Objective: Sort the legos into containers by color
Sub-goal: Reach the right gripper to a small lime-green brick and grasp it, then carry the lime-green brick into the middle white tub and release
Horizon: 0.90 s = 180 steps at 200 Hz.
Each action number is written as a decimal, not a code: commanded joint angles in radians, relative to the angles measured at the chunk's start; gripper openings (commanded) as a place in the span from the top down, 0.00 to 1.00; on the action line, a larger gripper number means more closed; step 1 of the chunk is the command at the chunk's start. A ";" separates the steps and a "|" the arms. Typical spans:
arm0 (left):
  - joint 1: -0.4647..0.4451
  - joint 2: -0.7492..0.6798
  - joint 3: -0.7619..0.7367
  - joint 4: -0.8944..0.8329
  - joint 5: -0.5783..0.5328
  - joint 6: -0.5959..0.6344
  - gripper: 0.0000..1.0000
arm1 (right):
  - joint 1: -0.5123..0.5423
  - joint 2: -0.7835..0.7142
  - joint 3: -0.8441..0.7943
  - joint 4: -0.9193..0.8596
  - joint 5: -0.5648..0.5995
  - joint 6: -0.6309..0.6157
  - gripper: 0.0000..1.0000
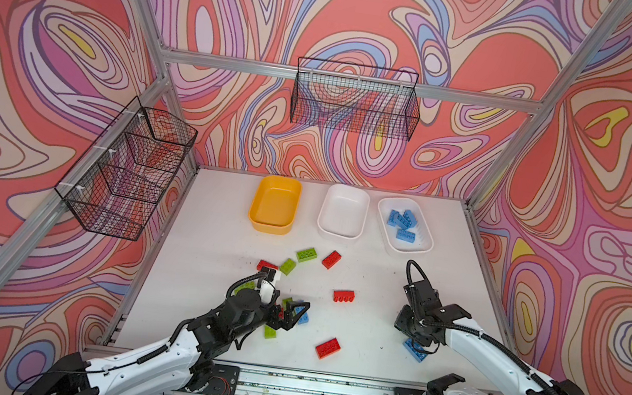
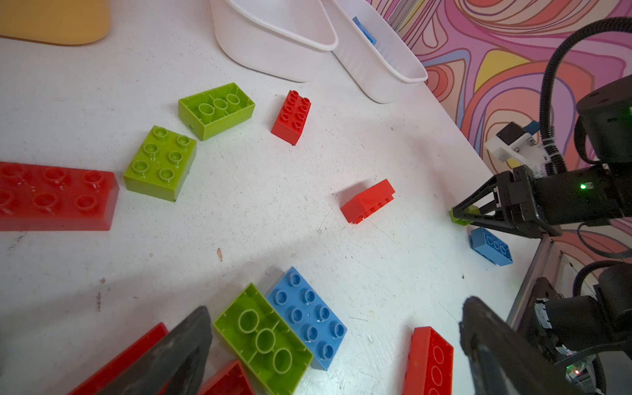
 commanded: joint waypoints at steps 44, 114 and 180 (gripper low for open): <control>-0.002 -0.001 0.009 0.009 -0.002 -0.002 0.00 | 0.016 0.047 -0.003 0.056 0.023 -0.024 0.57; -0.002 -0.007 0.020 -0.022 -0.014 -0.001 0.00 | 0.021 0.117 0.018 0.117 0.039 -0.074 0.62; -0.002 -0.036 0.037 -0.074 -0.031 0.010 0.00 | 0.049 0.145 0.097 0.135 0.022 -0.093 0.69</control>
